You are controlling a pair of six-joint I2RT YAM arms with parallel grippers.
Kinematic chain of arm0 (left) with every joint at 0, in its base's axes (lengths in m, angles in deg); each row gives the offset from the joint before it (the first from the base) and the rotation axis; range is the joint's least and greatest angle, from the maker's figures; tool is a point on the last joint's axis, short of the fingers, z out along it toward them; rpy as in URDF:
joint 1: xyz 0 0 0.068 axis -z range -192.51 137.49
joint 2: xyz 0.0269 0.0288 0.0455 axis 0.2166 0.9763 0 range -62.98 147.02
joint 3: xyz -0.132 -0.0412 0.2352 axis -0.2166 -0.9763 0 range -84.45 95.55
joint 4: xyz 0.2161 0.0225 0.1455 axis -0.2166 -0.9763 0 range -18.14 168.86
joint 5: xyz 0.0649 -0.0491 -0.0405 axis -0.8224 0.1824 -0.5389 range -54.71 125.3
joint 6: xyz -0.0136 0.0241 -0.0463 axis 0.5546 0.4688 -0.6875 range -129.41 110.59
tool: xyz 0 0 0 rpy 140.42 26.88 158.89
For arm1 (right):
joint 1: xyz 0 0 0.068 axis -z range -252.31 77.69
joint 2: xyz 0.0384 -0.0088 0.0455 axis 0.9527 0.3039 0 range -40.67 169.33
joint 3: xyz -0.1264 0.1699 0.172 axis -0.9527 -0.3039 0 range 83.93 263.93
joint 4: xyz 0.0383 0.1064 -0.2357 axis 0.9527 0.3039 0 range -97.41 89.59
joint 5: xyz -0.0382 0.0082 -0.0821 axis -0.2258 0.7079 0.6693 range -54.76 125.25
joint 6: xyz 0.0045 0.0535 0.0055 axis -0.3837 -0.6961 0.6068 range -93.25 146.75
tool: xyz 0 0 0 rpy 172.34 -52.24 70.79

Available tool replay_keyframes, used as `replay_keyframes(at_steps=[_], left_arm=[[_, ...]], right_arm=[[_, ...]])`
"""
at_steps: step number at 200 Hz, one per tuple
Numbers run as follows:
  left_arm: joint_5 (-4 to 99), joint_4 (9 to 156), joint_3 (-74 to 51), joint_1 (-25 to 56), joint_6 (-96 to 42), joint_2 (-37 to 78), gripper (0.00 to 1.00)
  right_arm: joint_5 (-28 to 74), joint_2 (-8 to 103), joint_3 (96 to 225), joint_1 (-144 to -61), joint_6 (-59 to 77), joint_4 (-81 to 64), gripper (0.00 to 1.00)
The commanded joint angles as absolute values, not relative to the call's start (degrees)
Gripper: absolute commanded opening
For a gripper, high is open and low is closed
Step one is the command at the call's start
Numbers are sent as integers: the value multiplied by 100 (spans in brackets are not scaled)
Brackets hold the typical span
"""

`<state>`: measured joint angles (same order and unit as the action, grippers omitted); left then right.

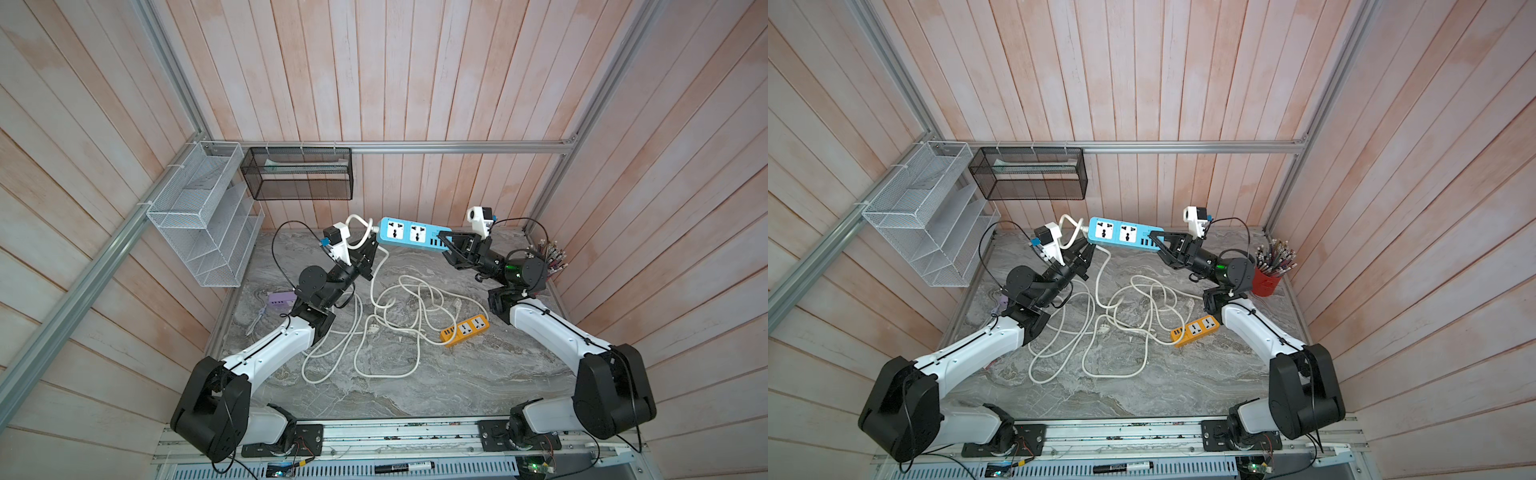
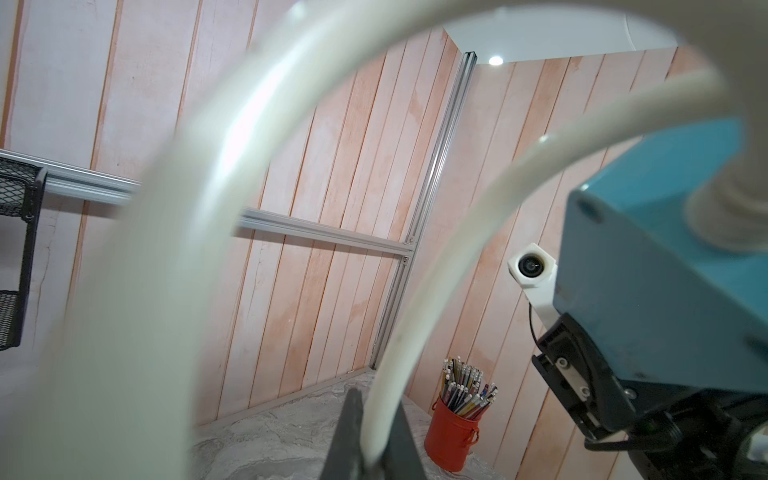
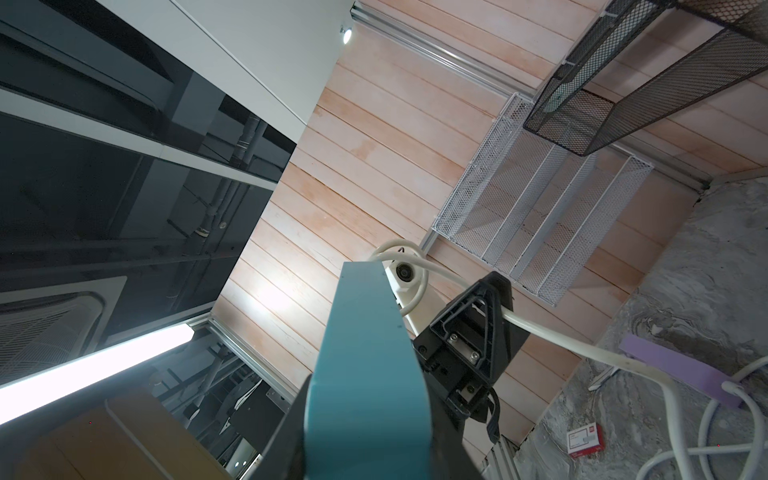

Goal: Unwrap the cord wrapped around the power strip
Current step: Unwrap the power cord from the power strip.

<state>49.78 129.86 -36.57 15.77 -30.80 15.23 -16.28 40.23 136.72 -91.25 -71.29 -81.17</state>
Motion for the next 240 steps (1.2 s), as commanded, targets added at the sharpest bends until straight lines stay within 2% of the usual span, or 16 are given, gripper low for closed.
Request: replay_keyframes(at_steps=[1,33,71,90,118,187,213,218,227,237,240], left_arm=[[4837,13024,-3678,1579,-2882,1515,0],[4569,12833,-3785,1351,-2712,1231,0],[4577,12566,-3650,850,-2576,960,0],[4507,12422,-3567,752,-2400,834,0],[4417,12353,-3617,701,-2326,633,0],[3827,12047,-4774,692,-2382,-105,0],[3517,11587,-4905,692,-2475,-59,0],[3424,11438,-4841,683,-2500,49,13],[3277,11135,-4657,685,-2578,265,46],[3204,10958,-4498,674,-2626,518,77],[3190,10955,-4470,670,-2634,574,91]], right_arm=[[-1472,3937,13634,-9061,-7237,-8599,0],[-1815,3674,13500,-8794,-6831,-7854,0],[-1992,2927,13382,-8527,-4411,-4497,0],[-1687,2700,13496,-8334,-3270,-3008,0],[-644,2588,13876,-8230,-1940,-1263,0],[1701,1559,13242,-7519,-1934,-1799,0],[1879,1241,12799,-7389,-2162,-2571,0],[1874,1241,12725,-7389,-2209,-2745,0],[1821,1309,12604,-7389,-2316,-3088,0],[1705,1519,12568,-7388,-2403,-3367,0],[1642,1594,12569,-7389,-2436,-3441,0]])
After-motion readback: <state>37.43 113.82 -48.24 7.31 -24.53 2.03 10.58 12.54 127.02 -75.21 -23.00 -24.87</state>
